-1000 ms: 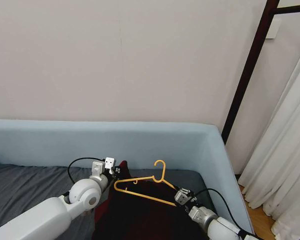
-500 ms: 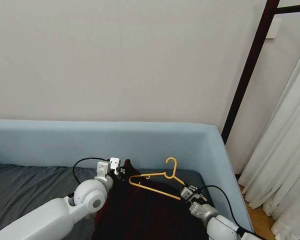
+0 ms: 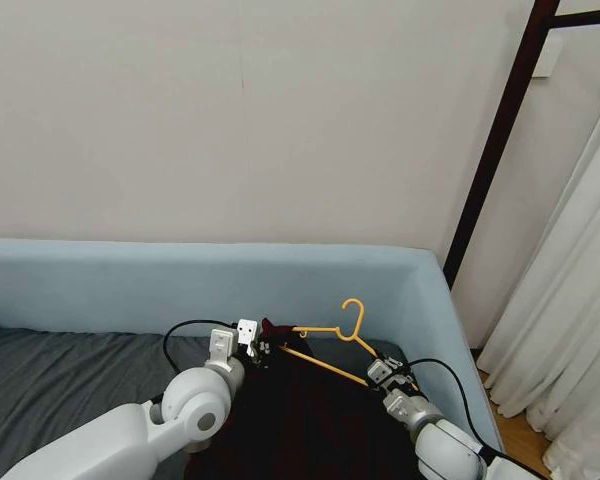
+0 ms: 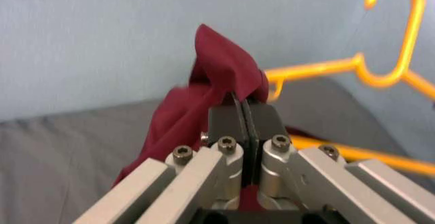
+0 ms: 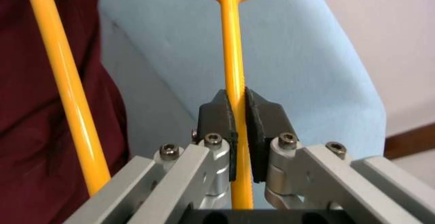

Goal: Pick up the clothes from the sofa and hang them on the clothes hanger.

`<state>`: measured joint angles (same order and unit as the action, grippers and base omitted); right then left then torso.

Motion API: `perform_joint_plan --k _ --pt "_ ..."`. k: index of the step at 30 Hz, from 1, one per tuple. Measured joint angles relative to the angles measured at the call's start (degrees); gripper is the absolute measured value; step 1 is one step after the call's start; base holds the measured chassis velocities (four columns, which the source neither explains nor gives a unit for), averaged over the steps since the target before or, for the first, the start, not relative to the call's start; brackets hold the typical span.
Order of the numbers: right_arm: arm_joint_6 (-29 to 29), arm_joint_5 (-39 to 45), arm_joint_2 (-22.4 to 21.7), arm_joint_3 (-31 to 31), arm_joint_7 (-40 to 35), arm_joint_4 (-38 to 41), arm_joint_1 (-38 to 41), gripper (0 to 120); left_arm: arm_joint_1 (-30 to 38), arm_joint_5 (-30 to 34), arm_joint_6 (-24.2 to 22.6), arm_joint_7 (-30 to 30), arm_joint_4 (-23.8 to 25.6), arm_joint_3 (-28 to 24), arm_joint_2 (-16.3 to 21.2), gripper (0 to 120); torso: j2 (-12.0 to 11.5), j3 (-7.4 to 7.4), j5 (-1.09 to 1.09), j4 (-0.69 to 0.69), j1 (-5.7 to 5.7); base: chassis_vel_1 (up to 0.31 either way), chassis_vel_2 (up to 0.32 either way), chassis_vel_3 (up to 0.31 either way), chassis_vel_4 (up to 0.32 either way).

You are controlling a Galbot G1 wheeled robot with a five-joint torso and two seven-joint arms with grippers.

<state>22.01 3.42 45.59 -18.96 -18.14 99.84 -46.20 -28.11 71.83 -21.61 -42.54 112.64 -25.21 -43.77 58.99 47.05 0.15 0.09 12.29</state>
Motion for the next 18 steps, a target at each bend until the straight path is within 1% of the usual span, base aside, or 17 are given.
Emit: perform_joint_plan --k 3,8,14,18 --pt "-1.92 -3.16 -0.28 -0.2 0.57 -0.28 -0.54 4 3.44 0.44 0.17 -0.44 -0.64 -1.37 -1.0 0 0.0 0.0 0.0 0.0 0.0 0.0 0.0 0.0 0.0" --pt "-2.59 -4.11 -0.03 0.22 0.41 -0.9 -0.11 4 6.69 1.95 -0.3 -1.89 -0.46 -2.68 -1.38 0 0.0 0.0 0.01 0.0 0.0 0.0 0.0 0.0 0.0" --pt "-2.14 -3.9 1.0 0.64 -0.31 -2.03 1.07 4 7.48 2.45 -0.39 -2.42 0.24 -3.97 -2.12 0 0.0 0.0 0.0 -0.03 0.0 0.0 0.0 0.0 0.0" --pt "-1.73 -3.82 1.47 0.71 -0.86 -3.11 1.72 4 9.2 2.48 -0.05 -2.96 1.22 -5.63 -3.25 0 0.0 0.0 0.01 0.01 0.0 0.0 0.0 0.0 0.0"
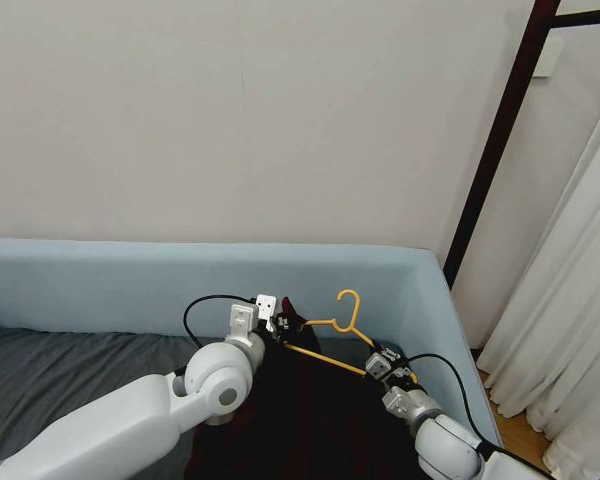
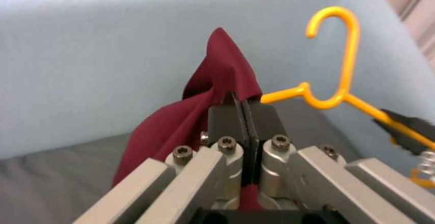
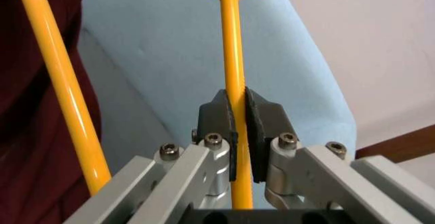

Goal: Pick up the clothes from the sofa and hang them on the clothes hanger.

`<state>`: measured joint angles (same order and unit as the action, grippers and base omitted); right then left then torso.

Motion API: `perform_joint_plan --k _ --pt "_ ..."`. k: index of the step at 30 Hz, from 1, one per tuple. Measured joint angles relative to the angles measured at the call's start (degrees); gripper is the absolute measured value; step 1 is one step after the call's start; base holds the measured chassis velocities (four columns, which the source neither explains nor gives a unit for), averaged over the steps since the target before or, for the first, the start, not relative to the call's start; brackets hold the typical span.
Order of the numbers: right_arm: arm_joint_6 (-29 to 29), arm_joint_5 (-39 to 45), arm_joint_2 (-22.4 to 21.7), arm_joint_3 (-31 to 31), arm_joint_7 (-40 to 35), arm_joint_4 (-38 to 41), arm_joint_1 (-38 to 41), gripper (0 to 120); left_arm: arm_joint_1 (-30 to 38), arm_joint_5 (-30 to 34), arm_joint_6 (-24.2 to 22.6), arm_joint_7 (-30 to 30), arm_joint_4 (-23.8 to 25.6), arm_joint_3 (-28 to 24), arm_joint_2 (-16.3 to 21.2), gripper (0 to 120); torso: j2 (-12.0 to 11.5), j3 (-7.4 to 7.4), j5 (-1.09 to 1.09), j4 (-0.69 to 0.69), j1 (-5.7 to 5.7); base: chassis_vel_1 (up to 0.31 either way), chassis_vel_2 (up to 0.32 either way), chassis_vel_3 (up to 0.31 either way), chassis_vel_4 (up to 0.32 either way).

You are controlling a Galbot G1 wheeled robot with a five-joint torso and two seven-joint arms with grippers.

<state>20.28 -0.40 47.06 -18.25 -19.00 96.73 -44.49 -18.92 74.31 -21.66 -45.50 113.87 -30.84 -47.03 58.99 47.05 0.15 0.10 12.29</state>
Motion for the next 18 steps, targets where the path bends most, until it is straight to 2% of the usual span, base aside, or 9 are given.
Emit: perform_joint_plan --k 5,13,18 --pt "-0.31 -0.35 0.17 -0.31 0.13 -0.43 1.05 4 1.19 0.0 0.58 0.13 0.49 -0.95 -0.48 0 0.0 0.0 -0.01 -0.02 0.0 0.0 0.0 0.0 0.0" --pt "-1.96 -3.99 0.67 -1.48 1.41 1.5 2.02 4 7.18 -0.08 1.35 1.05 -3.22 -3.86 -2.33 0 0.0 0.0 0.0 -0.02 0.0 0.0 0.0 0.0 0.0" --pt "-2.2 -5.45 0.85 -1.43 1.46 2.01 2.39 4 9.23 0.75 1.11 1.02 -1.9 -6.47 -2.94 0 0.0 0.0 0.0 0.0 0.0 0.0 0.0 0.0 0.0"
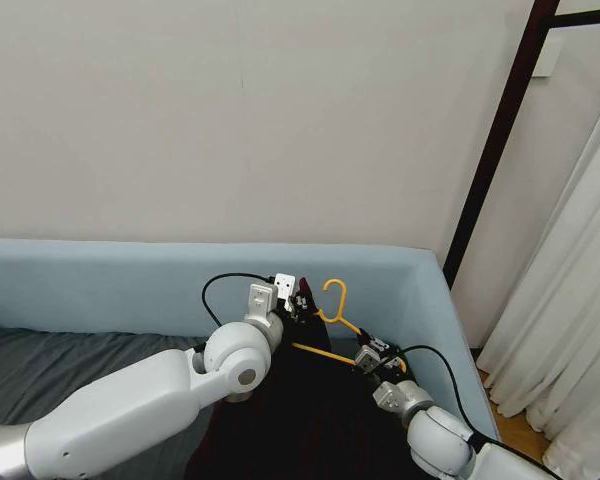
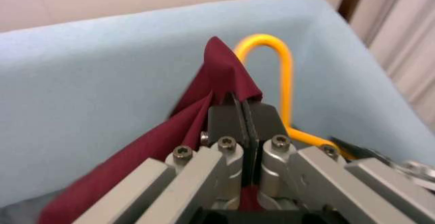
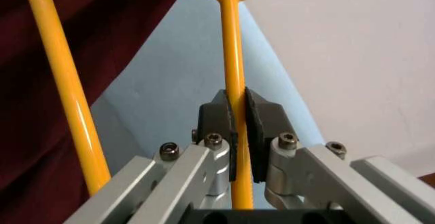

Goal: Pick up the clothes from the sofa and hang them on the clothes hanger.

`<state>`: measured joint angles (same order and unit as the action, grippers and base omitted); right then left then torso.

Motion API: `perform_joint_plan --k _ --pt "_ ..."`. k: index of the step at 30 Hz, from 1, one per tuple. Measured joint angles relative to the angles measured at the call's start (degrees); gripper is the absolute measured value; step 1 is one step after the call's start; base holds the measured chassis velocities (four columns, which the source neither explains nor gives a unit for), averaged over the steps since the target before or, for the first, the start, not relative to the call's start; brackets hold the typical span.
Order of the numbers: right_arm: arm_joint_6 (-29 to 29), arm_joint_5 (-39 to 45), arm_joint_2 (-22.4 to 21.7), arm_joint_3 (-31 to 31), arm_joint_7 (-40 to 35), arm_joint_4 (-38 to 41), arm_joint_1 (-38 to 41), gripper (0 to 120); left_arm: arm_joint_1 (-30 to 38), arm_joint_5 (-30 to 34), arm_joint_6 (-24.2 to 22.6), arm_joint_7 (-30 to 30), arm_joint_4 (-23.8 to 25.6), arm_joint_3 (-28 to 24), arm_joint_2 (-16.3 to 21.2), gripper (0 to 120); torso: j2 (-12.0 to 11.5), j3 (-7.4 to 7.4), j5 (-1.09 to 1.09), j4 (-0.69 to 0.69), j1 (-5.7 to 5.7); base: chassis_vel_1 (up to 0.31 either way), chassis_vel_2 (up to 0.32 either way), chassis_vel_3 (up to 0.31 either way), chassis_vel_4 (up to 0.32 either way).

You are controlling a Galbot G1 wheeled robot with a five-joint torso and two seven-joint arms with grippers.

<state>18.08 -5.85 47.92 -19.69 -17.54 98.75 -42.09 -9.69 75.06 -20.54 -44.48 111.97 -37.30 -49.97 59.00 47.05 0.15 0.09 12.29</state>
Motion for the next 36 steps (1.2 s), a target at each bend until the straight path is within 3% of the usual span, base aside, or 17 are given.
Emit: perform_joint_plan --k 18,36 --pt "-1.28 -4.8 2.54 -0.53 -0.54 -1.1 2.17 4 1.08 0.09 -0.59 0.23 4.92 -2.87 0.35 0 0.0 0.0 0.0 -0.01 0.0 0.0 0.0 0.0 0.0" --pt "-5.25 -2.8 1.7 2.36 -2.65 0.32 0.93 4 -12.37 -5.12 -1.97 2.06 12.56 5.45 7.61 0 0.0 -0.01 -0.01 -0.02 -0.01 0.0 0.0 0.0 0.0"
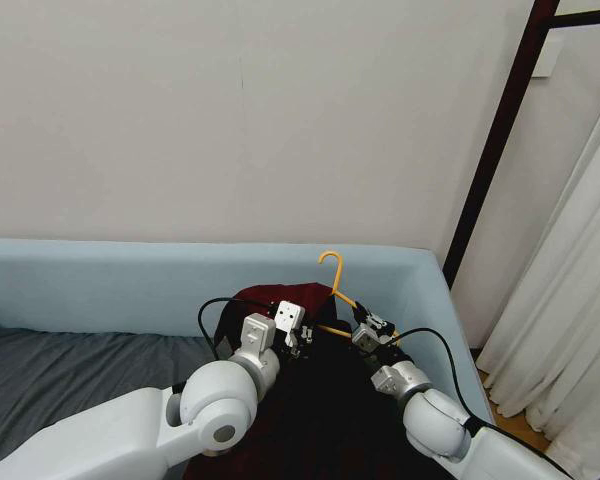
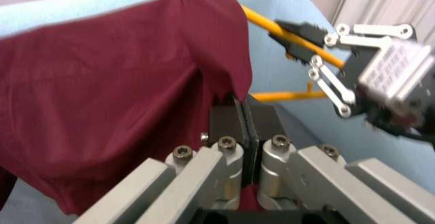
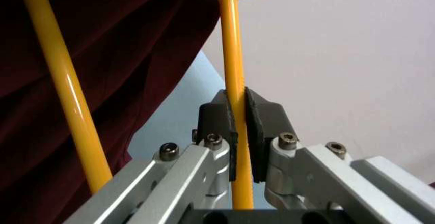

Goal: Pick up the clothes from the sofa and hang them on the clothes hanger.

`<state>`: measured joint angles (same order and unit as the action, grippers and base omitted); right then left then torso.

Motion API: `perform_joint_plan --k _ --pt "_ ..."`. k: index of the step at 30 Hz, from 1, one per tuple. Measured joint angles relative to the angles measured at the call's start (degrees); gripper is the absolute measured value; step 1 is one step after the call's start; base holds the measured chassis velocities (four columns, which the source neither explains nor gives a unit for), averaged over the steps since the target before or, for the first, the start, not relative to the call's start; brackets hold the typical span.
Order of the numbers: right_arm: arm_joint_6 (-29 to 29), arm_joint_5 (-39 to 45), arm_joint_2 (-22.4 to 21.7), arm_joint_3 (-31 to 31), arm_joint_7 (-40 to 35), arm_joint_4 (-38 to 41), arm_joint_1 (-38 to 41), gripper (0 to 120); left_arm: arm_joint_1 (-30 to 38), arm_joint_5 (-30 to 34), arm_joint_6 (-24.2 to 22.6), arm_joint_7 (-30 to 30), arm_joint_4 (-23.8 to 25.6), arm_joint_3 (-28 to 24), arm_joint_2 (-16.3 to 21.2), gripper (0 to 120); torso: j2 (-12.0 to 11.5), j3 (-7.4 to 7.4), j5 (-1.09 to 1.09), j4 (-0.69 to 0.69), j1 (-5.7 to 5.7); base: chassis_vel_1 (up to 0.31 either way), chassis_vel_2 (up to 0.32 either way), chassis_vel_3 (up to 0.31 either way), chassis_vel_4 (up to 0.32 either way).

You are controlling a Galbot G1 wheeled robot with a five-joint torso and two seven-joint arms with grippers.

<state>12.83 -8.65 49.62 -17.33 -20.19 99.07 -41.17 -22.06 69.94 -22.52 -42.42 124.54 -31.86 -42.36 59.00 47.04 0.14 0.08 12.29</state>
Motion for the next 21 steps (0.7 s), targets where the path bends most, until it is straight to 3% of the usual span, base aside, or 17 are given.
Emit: perform_joint_plan --k 7,14,21 --pt "-0.61 -0.12 0.17 0.15 -0.42 0.38 0.01 4 -1.57 -0.98 0.09 1.17 1.85 0.36 1.07 0 0.0 0.0 0.0 0.01 0.0 0.0 0.0 0.0 0.0" --pt "-3.76 -1.4 0.99 1.34 -1.66 -0.83 0.2 4 -2.85 -2.51 -3.63 3.46 3.1 1.38 4.03 29 0.0 0.01 0.0 0.0 0.0 0.0 0.0 0.0 0.0" --pt "-8.33 -7.91 2.99 3.73 -3.66 -4.2 -0.22 4 -5.23 -7.48 -3.0 7.55 4.86 2.69 7.93 53 0.0 0.01 0.0 0.0 0.0 0.0 0.0 0.0 0.0"
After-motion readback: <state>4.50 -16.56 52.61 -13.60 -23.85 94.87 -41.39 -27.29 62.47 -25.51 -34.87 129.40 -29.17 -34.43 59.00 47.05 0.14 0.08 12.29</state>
